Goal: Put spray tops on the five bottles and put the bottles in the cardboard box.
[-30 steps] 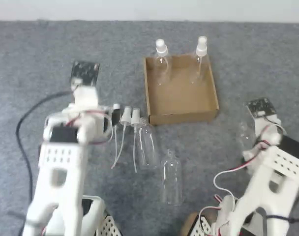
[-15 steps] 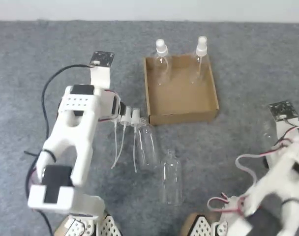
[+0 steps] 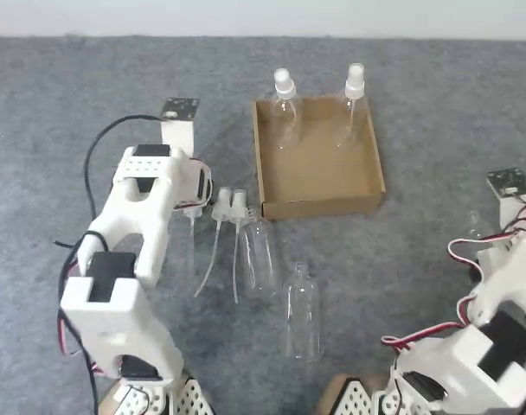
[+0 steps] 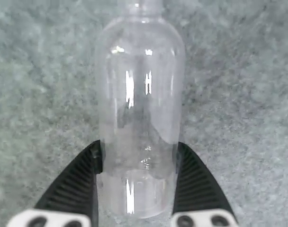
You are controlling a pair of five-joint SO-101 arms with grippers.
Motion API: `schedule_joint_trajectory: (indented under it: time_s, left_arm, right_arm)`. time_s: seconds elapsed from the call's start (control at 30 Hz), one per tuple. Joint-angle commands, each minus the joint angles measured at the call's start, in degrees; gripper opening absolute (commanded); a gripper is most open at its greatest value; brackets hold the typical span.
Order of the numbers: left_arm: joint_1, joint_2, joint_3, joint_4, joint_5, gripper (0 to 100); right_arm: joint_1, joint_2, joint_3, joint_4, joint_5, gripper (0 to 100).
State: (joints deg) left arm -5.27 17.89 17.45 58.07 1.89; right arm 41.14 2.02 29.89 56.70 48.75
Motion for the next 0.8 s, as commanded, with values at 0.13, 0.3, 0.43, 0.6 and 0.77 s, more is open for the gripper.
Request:
schedule_joint_trajectory:
  time_s: [0.13, 0.3, 0.43, 0.6, 0.77]
  left_arm:
    - [0.4, -0.4, -2.8, 2.7, -1.2, 1]
    - [-0.4, -4.3, -2.4, 4.0, -2.5, 1]
    - [0.9, -14.7, 2.4, 7.6, -2.5, 1]
    - [4.0, -26.4, 14.6, 5.8, -2.5, 1]
    - [3.7, -26.0, 21.6, 1.8, -2.6, 2]
  right_arm:
    - [-0.3, 1.2, -2.6, -0.9, -8.4, 0.7]
    - [-0.3, 1.5, -2.6, -0.8, -8.5, 5.7]
    - [-1.1, 1.6, -2.5, -0.7, -8.5, 15.9]
    - [-1.7, 1.6, -2.3, -0.7, -8.4, 17.7]
    - [-1.8, 1.4, -2.5, 3.0, -8.1, 17.8]
